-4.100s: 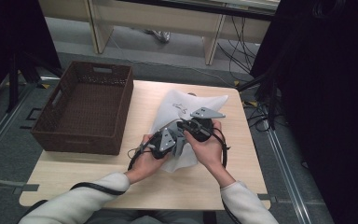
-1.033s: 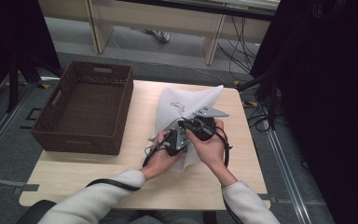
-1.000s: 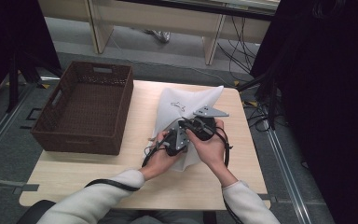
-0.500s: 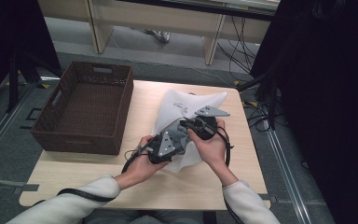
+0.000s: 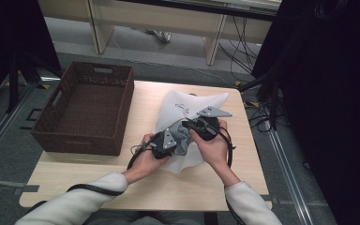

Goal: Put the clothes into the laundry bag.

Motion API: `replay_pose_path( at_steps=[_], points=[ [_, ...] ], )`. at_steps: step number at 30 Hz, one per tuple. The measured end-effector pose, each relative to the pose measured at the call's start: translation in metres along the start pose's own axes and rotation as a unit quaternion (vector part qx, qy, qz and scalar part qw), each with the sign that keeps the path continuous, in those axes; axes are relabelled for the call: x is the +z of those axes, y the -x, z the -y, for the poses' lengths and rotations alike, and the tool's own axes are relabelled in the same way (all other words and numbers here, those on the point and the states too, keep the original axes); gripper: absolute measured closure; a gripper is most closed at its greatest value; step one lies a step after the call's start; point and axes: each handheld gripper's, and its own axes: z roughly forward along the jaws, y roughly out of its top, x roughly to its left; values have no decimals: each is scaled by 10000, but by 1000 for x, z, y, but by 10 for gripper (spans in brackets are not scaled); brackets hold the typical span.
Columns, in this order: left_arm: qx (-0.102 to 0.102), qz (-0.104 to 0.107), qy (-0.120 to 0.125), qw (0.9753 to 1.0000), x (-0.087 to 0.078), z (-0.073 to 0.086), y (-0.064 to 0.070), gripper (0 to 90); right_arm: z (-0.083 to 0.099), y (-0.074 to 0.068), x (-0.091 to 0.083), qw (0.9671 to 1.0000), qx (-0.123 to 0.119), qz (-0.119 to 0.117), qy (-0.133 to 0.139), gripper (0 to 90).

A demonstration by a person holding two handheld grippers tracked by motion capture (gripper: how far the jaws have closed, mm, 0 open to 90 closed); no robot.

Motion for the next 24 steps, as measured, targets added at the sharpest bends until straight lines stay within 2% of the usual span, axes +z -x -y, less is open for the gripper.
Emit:
replay_pose_path(
  at_steps=[2, 4, 5, 7, 9, 11, 12, 14, 15, 16, 17, 18, 19, 20, 21, 22, 23, 24],
  points=[
    [-96, -25, -21, 9999, 5, -1, 1, 656, 0, 1, -1, 10000, -53, -23, -52, 872],
    [-115, -82, -102, 9998, 8, -1, 2, 708, 0, -1, -1, 9999, 17, -57, -107, 872],
    [-32, -88, -138, 9999, 9, -2, 1, 740, 0, -1, 0, 9999, -19, -61, -93, 872],
    [-34, 40, -166, 9998, 12, -1, 2, 804, -1, -1, -1, 9999, -20, -63, -96, 872],
    [-54, 12, -170, 9998, 14, -1, 2, 857, 0, -1, 0, 10000, 1, -61, -75, 872],
    [5, 22, -168, 9999, 15, -2, 3, 873, 0, -1, -1, 9999, 17, -66, -99, 872],
    [62, 6, -114, 9999, 15, -2, 4, 875, 0, -1, 1, 10000, -12, -90, -6, 872],
    [86, -58, 19, 9999, 13, -5, 7, 877, -1, 0, -1, 9999, -103, -58, -81, 872],
    [140, -14, 74, 9999, 13, -6, 7, 877, -1, -1, 0, 9999, -99, -72, -67, 872],
    [136, -84, 196, 9997, 11, -8, 10, 877, 0, -2, 1, 10000, -79, -42, 22, 872],
    [194, -106, 323, 9992, 11, -10, 12, 877, 0, -4, 0, 9999, -10, -95, -101, 872],
    [192, -103, 457, 9987, 11, -13, 15, 877, 0, -4, 1, 9999, -67, -98, -85, 872],
    [249, -111, 484, 9985, 11, -14, 17, 877, 0, -4, 1, 9999, -97, -117, -82, 872],
    [286, -115, 533, 9981, 12, -17, 18, 877, 0, -7, 1, 9999, 43, -116, -84, 872],
    [297, -119, 560, 9979, 13, -19, 19, 877, 0, -5, 3, 9998, -155, -138, -7, 872],
    [231, -91, 596, 9979, 14, -20, 21, 877, 0, -6, 2, 9998, -114, -165, -78, 872],
    [235, -116, 575, 9980, 16, -21, 20, 876, 0, -5, 2, 9998, -151, -158, -27, 872],
    [156, -233, 572, 9980, 17, -21, 21, 876, -1, -5, 2, 9998, -156, -117, -15, 872]
  ],
)
